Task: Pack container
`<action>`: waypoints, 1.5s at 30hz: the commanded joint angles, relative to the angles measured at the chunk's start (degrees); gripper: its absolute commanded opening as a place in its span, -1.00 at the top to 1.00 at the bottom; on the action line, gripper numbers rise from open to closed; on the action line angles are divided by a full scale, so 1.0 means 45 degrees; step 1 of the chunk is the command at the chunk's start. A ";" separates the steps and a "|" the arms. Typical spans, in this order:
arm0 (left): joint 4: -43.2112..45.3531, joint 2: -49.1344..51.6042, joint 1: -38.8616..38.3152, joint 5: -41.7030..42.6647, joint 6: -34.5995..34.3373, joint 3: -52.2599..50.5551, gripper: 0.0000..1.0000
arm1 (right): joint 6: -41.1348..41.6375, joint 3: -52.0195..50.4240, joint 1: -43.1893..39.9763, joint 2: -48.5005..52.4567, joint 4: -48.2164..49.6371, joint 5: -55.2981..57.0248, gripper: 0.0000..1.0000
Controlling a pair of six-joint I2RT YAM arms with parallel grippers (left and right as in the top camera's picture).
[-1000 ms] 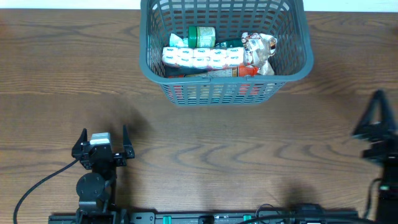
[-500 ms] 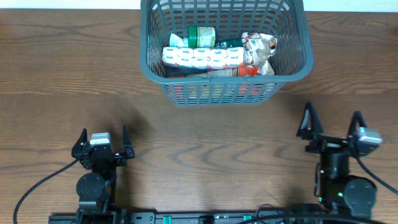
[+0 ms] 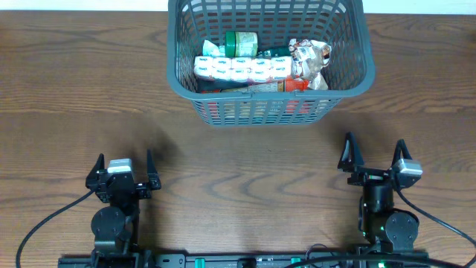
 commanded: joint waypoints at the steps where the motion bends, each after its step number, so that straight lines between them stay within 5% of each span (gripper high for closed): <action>1: -0.0170 -0.0078 0.0068 -0.0019 0.0214 -0.0350 -0.97 | -0.0291 -0.0350 0.0165 -0.0277 0.0034 -0.0146 -0.98; 14: -0.0170 -0.0078 0.0068 -0.0019 0.0214 -0.0350 -0.97 | -0.2161 -0.0500 0.0175 -0.1409 -0.1409 -0.1166 -0.98; 27: -0.0170 -0.0078 0.0068 -0.0019 0.0214 -0.0350 -0.97 | -0.2147 -0.0495 0.0175 -0.1399 -0.3585 -0.1166 -0.98; 45: -0.0170 -0.0078 0.0068 -0.0019 0.0214 -0.0350 -0.97 | -0.2147 -0.0495 0.0175 -0.1326 -0.3502 -0.1141 -0.98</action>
